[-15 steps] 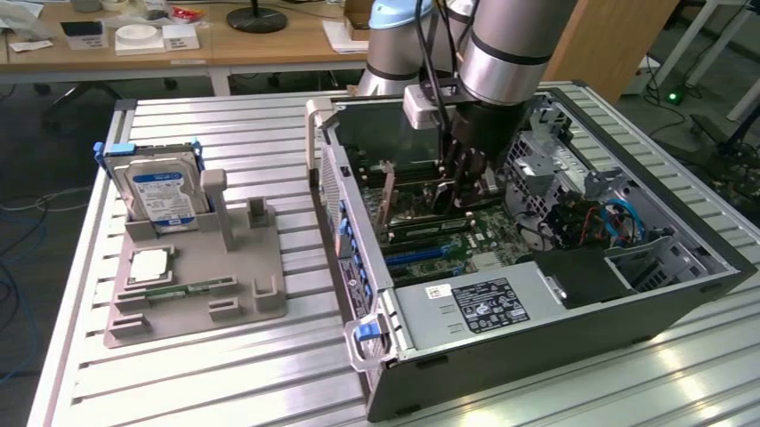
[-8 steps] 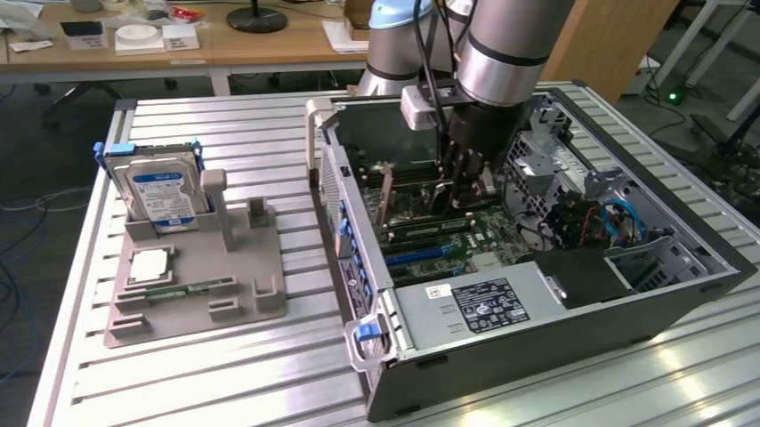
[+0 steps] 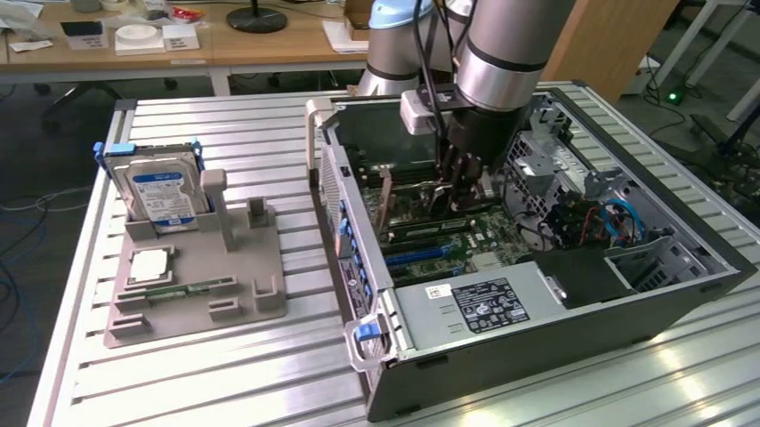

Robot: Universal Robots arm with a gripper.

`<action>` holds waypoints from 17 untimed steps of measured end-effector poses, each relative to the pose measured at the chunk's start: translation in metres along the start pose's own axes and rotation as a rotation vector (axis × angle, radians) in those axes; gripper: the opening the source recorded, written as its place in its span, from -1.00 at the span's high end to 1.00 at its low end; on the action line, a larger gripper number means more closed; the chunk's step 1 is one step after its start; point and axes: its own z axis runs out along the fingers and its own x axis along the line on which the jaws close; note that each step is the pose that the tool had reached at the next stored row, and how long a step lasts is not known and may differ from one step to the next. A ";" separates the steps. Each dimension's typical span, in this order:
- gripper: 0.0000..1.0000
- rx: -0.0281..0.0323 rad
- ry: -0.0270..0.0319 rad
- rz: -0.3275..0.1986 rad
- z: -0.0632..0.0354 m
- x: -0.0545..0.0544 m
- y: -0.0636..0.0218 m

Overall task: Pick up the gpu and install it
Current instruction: 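Insert the gpu into the slot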

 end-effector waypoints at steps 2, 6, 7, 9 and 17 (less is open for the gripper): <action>0.44 -0.0008 0.0000 0.000 0.0021 0.000 0.0005; 0.44 -0.0044 0.0005 0.000 0.0051 0.001 0.0024; 0.44 -0.0045 0.0004 0.000 0.0055 0.002 0.0024; 0.44 -0.0045 0.0002 0.000 0.0068 0.004 0.0024; 0.44 -0.0087 0.0003 0.000 0.0187 0.006 0.0033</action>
